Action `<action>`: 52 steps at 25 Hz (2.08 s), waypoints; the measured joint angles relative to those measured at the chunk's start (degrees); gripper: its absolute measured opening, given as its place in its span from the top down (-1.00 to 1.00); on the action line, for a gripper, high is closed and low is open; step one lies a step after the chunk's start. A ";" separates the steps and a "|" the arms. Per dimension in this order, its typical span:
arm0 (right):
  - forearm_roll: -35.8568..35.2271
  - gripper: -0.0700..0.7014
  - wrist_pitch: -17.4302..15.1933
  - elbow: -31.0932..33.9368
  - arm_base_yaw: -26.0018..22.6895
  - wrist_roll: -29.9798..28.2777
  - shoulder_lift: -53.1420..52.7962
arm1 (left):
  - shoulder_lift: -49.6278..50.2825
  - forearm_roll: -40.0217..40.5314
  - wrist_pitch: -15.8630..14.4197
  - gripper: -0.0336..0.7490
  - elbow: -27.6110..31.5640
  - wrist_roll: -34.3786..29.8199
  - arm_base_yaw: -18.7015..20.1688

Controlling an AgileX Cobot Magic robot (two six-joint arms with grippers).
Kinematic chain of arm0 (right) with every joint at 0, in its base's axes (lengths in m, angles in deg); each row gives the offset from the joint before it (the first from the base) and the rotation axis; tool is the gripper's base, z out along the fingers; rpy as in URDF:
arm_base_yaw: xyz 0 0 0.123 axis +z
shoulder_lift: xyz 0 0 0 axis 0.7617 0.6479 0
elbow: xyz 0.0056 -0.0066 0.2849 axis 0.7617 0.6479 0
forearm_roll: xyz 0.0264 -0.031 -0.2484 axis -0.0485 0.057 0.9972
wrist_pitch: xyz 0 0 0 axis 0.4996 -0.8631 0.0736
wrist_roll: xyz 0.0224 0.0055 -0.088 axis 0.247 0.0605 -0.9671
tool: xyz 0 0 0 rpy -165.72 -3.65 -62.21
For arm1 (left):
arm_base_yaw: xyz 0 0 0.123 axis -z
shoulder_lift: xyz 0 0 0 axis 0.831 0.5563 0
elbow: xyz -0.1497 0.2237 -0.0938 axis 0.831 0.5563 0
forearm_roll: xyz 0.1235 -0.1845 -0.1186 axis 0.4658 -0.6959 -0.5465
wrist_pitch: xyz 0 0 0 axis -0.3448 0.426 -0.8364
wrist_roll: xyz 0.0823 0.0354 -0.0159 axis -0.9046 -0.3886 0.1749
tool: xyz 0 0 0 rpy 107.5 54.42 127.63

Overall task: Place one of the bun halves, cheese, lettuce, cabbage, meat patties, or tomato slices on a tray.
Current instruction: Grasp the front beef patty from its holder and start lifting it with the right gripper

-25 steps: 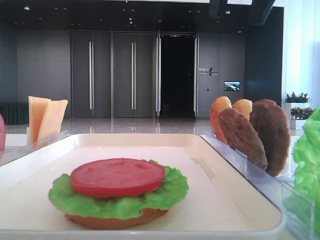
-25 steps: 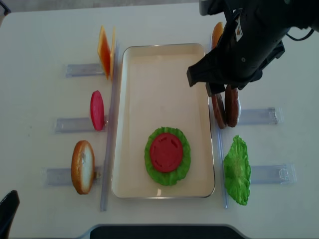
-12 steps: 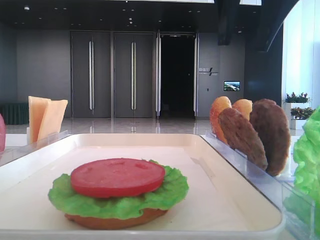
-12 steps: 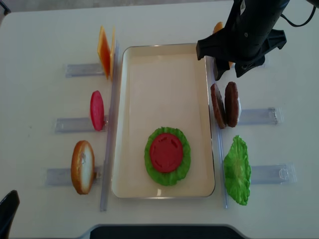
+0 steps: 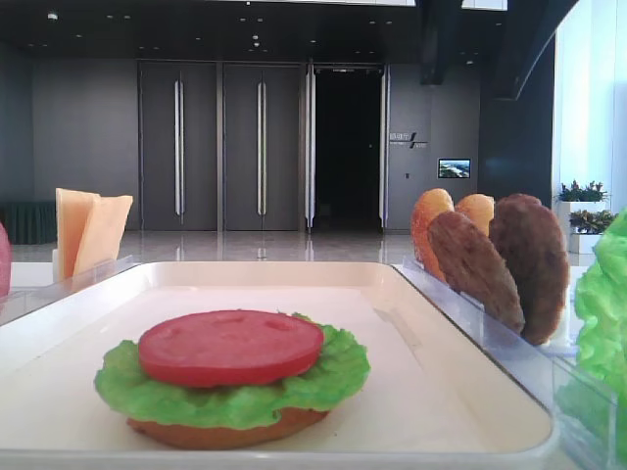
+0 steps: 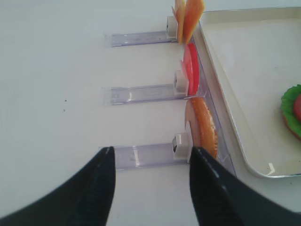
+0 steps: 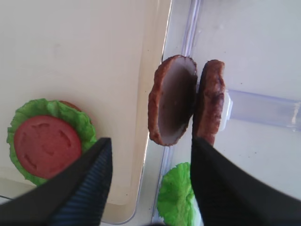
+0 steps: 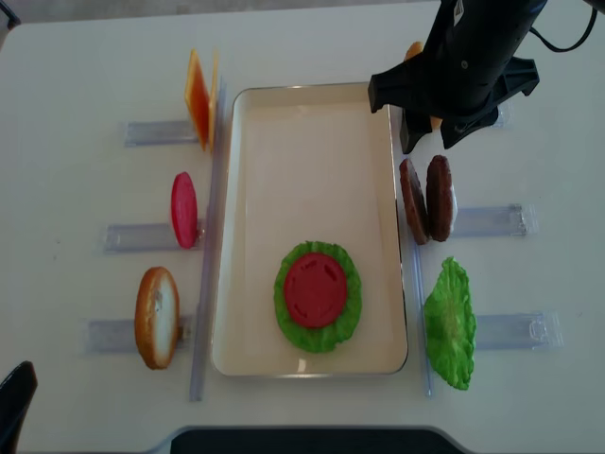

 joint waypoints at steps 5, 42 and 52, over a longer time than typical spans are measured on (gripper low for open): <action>-0.78 -0.19 0.00 0.00 0.00 -0.67 1.76 | 0.00 0.00 0.00 -0.08 0.00 0.00 0.00; -0.93 -0.25 0.00 0.00 0.25 -3.47 10.27 | 0.00 0.00 0.00 -0.08 0.00 0.00 0.00; -1.05 -0.32 0.62 0.00 0.25 -3.78 10.27 | 0.00 0.00 0.00 -0.08 0.00 0.00 0.00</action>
